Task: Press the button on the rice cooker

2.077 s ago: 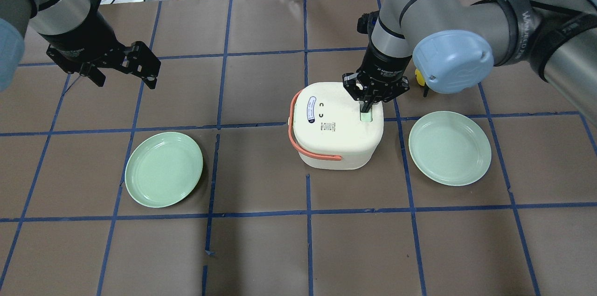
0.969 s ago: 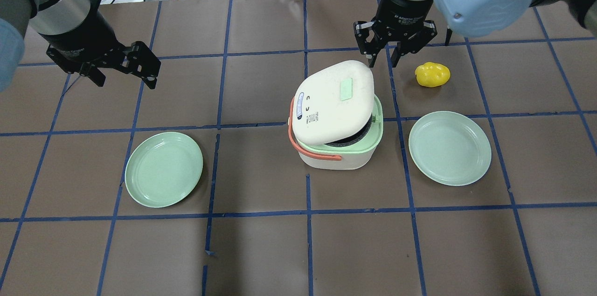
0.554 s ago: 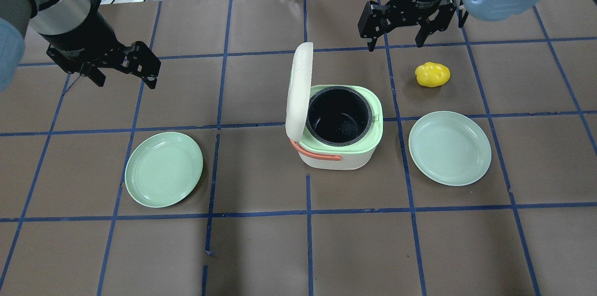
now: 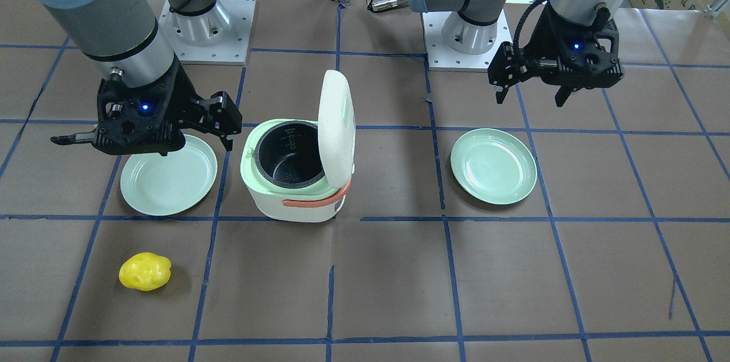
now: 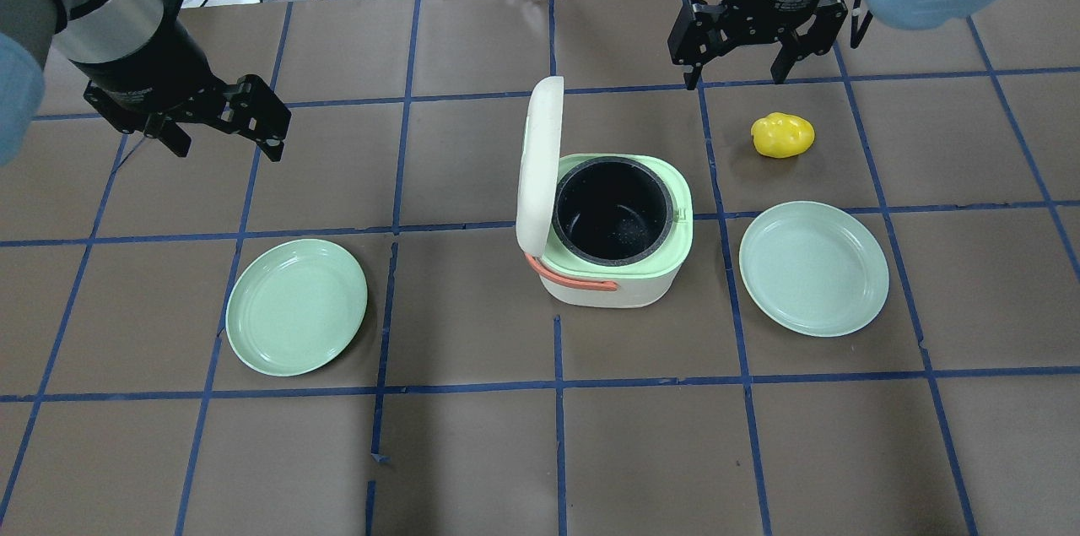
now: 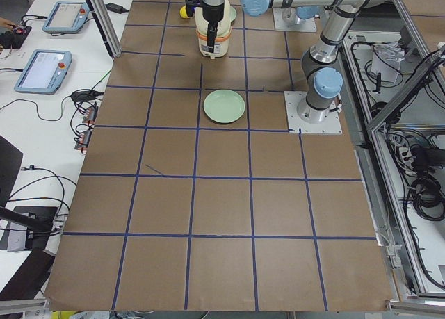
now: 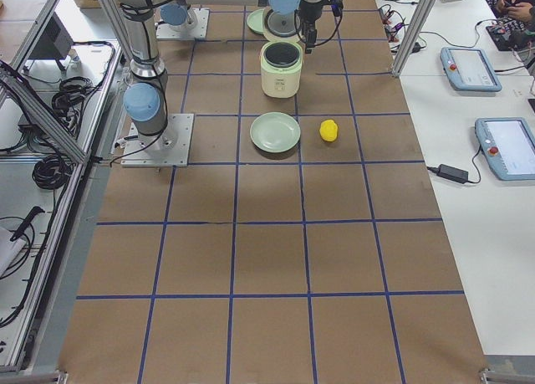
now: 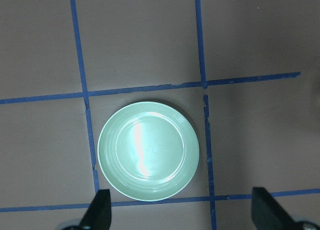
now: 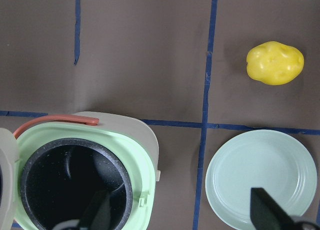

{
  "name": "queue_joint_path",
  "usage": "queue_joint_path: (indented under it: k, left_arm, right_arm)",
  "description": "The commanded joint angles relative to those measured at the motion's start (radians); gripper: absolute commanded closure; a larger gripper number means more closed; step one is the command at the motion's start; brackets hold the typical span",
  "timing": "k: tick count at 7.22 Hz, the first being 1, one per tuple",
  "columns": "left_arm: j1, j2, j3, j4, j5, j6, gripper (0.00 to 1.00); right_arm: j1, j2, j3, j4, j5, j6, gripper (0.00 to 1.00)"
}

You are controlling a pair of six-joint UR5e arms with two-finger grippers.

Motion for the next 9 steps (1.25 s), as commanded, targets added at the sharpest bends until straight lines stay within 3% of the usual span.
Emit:
queue_joint_path:
  k: [1, 9]
  left_arm:
    - [0.000, 0.000, 0.000, 0.000, 0.000, 0.000, 0.00]
    - [0.000, 0.000, 0.000, 0.000, 0.000, 0.000, 0.00]
  right_arm:
    - [-0.019, -0.007, 0.003, 0.021, -0.001, 0.000, 0.00]
    - [-0.006, -0.012, 0.006, 0.021, -0.013, 0.001, 0.00]
